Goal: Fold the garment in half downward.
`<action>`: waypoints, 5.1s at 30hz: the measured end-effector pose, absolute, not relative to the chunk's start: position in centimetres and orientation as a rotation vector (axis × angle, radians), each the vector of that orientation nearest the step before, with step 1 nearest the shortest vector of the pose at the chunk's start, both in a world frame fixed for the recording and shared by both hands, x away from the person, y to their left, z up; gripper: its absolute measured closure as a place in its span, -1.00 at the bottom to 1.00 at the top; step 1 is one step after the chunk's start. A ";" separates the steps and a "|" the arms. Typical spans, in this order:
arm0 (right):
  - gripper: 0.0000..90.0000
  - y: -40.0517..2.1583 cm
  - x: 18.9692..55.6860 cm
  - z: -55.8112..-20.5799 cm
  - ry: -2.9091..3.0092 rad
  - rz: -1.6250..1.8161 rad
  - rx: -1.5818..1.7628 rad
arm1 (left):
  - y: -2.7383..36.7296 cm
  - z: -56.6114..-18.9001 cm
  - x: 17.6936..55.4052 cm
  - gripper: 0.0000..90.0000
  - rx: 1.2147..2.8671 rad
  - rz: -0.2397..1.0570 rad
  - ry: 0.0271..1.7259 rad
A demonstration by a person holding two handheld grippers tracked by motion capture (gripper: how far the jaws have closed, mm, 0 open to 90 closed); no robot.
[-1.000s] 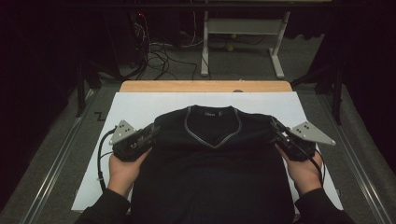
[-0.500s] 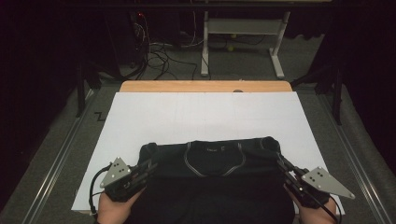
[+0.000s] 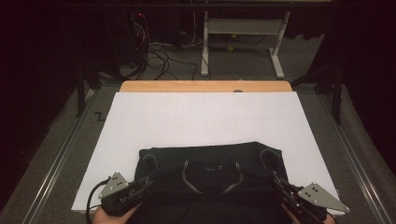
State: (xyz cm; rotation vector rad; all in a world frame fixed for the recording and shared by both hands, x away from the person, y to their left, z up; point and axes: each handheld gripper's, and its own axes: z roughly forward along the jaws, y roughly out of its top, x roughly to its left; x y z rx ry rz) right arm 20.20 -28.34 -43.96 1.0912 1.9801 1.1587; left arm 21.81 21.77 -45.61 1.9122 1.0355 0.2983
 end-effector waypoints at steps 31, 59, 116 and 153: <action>-0.01 -29.8 26.4 -43.2 1.932 1.167 1.250 | 24.6 -45.4 29.3 -0.56 1.773 0.288 1.270; 0.63 -28.8 31.6 -46.7 2.171 0.973 1.393 | 21.3 -47.7 31.9 0.34 2.047 0.283 1.254; 0.81 -27.6 43.4 -42.7 1.918 0.818 1.289 | 20.6 -45.1 44.2 0.62 1.974 0.483 1.382; -0.36 -28.1 33.1 -44.7 1.936 1.139 1.230 | 20.7 -45.8 34.8 -0.28 1.831 0.377 1.155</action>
